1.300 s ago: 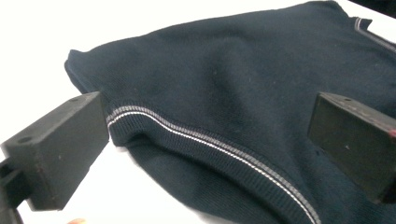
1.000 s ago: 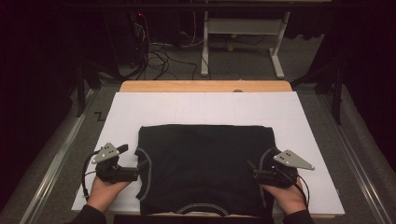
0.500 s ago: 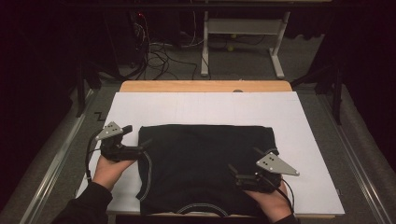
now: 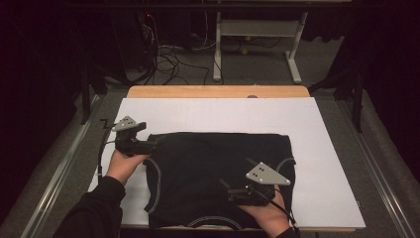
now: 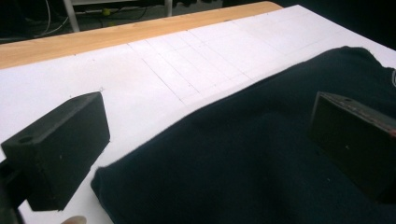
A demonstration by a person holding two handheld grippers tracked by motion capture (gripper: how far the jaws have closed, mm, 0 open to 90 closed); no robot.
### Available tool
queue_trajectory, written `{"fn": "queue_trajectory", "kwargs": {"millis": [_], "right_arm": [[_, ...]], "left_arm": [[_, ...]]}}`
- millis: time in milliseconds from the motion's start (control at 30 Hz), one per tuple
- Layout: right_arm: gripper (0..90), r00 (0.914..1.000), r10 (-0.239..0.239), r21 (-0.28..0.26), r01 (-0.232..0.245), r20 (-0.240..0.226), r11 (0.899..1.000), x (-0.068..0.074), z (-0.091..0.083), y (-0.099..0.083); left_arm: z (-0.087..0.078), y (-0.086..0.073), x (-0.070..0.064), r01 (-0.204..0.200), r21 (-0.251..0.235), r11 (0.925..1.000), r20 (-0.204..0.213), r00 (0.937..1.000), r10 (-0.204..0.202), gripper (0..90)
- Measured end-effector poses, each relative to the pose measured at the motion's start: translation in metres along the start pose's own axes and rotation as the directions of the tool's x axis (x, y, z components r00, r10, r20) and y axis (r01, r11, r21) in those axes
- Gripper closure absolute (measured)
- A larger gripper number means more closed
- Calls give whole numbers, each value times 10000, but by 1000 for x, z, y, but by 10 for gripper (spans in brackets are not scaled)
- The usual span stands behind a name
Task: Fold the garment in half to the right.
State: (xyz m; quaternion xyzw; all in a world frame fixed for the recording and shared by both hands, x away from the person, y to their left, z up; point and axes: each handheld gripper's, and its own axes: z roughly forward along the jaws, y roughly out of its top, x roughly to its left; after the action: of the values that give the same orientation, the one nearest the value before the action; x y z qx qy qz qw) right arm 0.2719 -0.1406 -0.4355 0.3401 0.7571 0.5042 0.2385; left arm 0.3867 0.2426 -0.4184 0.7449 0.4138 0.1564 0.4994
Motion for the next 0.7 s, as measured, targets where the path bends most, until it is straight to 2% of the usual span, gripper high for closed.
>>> {"fn": "queue_trajectory", "kwargs": {"millis": [67,200,300,400,533,600,700], "right_arm": [[1,9998,54,-4,-54,-173,10000,5,5,3],[1,9990,-133,10,133,-420,9999,16,17,10],[0,9978,-164,54,168,-640,9998,25,24,14],[1,9964,-266,60,272,-802,9996,32,30,18],[1,9937,-368,108,381,-1058,9992,42,36,21],[1,9923,-391,187,415,-1174,9990,46,38,22],[1,9900,-377,260,416,-1356,9988,52,43,22]], "left_arm": [[0,1,4,103,-56,9999,20,9999,-103,0],[1,2,14,119,38,9999,-132,9998,-118,0],[4,1,25,461,131,9989,-213,9987,-458,0],[11,-4,35,738,434,9963,-583,9958,-712,0],[25,-15,48,1365,1263,9826,-926,9878,-1253,9],[31,-20,54,1701,1536,9734,-933,9832,-1571,12],[39,-25,60,1983,1821,9631,-845,9790,-1856,73]]}}
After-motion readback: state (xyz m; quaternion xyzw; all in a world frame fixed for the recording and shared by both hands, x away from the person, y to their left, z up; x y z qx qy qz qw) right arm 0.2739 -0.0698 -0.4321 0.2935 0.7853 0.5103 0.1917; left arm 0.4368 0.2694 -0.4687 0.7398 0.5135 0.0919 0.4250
